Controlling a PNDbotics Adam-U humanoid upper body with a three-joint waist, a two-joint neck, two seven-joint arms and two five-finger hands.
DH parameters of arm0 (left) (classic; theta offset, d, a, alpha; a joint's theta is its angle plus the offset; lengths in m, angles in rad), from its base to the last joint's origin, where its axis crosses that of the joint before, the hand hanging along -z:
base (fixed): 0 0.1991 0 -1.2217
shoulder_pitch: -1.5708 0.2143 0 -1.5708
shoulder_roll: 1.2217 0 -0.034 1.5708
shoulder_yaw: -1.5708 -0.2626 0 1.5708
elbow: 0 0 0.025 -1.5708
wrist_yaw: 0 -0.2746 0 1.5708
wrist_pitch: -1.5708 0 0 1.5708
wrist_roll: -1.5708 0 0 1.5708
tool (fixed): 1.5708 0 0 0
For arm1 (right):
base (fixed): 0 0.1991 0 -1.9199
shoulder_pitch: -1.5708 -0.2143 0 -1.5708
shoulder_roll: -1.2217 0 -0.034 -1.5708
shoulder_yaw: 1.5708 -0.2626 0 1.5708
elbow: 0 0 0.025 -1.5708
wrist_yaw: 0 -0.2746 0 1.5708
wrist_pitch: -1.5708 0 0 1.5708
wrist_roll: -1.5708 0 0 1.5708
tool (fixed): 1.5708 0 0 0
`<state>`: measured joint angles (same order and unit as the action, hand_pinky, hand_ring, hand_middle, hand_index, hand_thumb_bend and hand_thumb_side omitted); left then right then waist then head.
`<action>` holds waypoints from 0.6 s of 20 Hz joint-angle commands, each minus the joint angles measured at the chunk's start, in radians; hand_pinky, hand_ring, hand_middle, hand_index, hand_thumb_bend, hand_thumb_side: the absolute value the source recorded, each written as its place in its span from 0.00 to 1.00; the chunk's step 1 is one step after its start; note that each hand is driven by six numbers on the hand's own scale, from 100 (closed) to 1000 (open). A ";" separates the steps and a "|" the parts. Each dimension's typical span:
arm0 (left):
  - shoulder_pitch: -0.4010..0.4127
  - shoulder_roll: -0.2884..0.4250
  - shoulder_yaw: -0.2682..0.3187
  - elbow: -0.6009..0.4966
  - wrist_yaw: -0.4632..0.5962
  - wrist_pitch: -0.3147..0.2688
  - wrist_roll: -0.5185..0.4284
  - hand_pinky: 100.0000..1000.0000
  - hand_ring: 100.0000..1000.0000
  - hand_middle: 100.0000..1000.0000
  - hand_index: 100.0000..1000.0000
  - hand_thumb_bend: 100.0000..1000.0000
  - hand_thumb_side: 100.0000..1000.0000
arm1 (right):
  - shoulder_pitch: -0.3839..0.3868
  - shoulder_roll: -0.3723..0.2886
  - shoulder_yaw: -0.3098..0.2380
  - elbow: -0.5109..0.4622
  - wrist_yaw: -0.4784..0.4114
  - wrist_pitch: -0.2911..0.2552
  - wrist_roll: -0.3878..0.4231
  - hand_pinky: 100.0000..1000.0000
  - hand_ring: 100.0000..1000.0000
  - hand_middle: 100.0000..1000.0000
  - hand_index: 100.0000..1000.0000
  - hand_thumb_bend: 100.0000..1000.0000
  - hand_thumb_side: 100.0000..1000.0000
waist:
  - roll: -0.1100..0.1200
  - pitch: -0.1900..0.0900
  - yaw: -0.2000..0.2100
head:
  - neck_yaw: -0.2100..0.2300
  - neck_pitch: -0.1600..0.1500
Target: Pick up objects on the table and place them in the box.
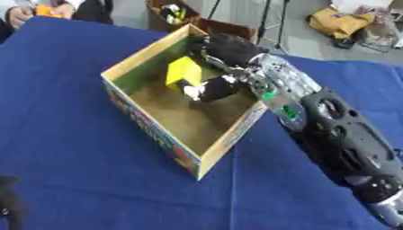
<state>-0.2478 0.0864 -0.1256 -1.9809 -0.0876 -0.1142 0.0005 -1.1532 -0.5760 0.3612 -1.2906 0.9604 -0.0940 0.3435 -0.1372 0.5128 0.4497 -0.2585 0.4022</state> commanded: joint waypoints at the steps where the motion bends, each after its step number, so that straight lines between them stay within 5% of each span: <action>1: -0.007 0.001 -0.002 -0.019 0.004 0.001 -0.002 0.15 0.32 0.33 0.62 0.00 1.00 | -0.024 -0.018 -0.012 -0.033 0.021 -0.006 0.003 0.85 0.89 0.83 0.99 0.19 0.94 | 0.008 -0.028 -0.002 | 0.003 -0.007; 4: -0.006 0.002 -0.001 -0.019 0.005 0.002 -0.002 0.15 0.32 0.33 0.62 0.00 1.00 | -0.023 -0.023 -0.016 -0.048 0.021 -0.008 0.001 0.85 0.88 0.82 0.97 0.19 0.92 | 0.009 -0.032 -0.008 | 0.006 -0.005; 7: -0.004 0.003 0.001 -0.019 0.005 0.005 -0.002 0.15 0.32 0.33 0.62 0.00 1.00 | -0.019 -0.031 -0.030 -0.082 -0.007 0.005 -0.008 0.83 0.86 0.79 0.96 0.08 0.84 | 0.012 -0.037 -0.017 | 0.014 -0.001; 12: 0.006 0.005 0.011 -0.019 0.004 0.007 0.008 0.15 0.32 0.33 0.62 0.00 1.00 | 0.022 -0.102 -0.080 -0.263 -0.183 0.081 -0.070 0.79 0.81 0.75 0.95 0.00 0.70 | 0.019 -0.052 -0.045 | 0.047 0.013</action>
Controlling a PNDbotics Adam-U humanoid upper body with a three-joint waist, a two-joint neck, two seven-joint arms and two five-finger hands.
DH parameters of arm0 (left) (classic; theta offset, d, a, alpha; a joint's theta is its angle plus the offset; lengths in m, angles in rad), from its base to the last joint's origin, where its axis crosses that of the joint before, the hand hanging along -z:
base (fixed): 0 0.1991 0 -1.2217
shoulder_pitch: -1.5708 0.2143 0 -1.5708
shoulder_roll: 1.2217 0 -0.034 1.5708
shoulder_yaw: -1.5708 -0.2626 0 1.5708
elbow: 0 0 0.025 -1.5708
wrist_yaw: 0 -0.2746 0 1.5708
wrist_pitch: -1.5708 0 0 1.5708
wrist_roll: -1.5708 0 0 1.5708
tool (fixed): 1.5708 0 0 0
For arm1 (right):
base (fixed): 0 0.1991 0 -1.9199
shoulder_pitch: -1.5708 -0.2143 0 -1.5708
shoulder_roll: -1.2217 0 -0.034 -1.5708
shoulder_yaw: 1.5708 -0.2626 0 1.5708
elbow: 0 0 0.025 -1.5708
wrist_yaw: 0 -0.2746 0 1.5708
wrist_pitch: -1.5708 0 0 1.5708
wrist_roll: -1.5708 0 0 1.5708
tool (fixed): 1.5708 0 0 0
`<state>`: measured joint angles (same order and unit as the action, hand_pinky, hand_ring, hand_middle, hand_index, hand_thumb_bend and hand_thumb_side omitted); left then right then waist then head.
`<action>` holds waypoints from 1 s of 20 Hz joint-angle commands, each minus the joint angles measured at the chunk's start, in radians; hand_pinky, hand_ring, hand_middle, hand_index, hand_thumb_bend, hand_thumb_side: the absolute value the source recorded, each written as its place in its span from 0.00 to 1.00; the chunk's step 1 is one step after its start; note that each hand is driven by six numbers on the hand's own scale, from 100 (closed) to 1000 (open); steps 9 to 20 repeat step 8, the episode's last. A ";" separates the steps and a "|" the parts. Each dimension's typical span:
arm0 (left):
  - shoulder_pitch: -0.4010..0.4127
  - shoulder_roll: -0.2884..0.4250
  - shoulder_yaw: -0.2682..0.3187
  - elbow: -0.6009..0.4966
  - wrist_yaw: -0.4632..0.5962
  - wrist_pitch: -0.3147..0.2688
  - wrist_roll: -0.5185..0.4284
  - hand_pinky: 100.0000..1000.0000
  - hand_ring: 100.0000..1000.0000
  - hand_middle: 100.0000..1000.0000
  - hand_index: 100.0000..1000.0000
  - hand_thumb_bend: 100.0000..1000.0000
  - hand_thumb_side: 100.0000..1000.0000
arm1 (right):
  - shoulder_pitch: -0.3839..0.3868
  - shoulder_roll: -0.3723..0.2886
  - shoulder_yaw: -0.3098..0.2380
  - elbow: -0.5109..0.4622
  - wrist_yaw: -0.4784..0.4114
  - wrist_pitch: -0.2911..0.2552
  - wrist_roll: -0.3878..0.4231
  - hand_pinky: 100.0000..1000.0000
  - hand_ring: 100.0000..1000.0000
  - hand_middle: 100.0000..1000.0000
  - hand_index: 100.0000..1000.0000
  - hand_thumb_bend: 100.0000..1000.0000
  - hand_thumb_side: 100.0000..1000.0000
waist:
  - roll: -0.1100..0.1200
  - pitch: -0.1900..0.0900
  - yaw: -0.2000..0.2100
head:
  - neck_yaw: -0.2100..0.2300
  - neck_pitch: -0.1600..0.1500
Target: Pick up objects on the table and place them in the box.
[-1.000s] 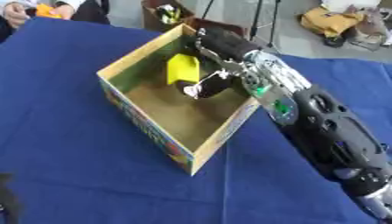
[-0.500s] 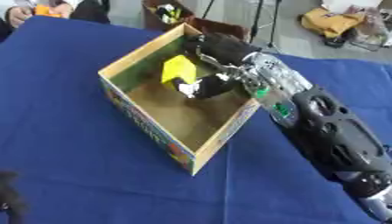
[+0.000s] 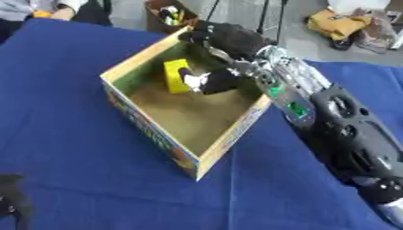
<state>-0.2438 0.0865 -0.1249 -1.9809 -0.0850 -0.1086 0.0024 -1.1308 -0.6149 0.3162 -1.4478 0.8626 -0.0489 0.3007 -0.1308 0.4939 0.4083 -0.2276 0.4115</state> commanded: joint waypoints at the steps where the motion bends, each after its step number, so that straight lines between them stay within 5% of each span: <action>1: 0.004 0.006 0.012 -0.019 0.001 0.002 0.008 0.15 0.32 0.33 0.62 0.00 1.00 | 0.018 -0.086 -0.049 -0.162 -0.132 0.056 -0.044 0.78 0.80 0.73 0.93 0.00 0.66 | 0.015 -0.036 -0.011 | 0.024 0.007; 2: 0.005 0.006 0.013 -0.019 0.001 0.003 0.009 0.15 0.32 0.33 0.62 0.00 1.00 | 0.036 -0.107 -0.061 -0.215 -0.175 0.079 -0.057 0.75 0.76 0.68 0.88 0.00 0.52 | 0.016 -0.039 -0.016 | 0.028 0.009; 8: 0.016 0.008 0.019 -0.019 0.001 0.005 0.014 0.15 0.32 0.33 0.62 0.00 1.00 | 0.201 -0.234 -0.156 -0.529 -0.413 0.208 -0.229 0.68 0.70 0.58 0.79 0.00 0.34 | 0.035 -0.056 -0.055 | 0.060 0.028; 20: 0.016 0.008 0.019 -0.019 0.001 0.005 0.014 0.15 0.32 0.33 0.62 0.00 1.00 | 0.201 -0.234 -0.156 -0.529 -0.413 0.208 -0.229 0.68 0.70 0.58 0.79 0.00 0.34 | 0.035 -0.056 -0.055 | 0.060 0.028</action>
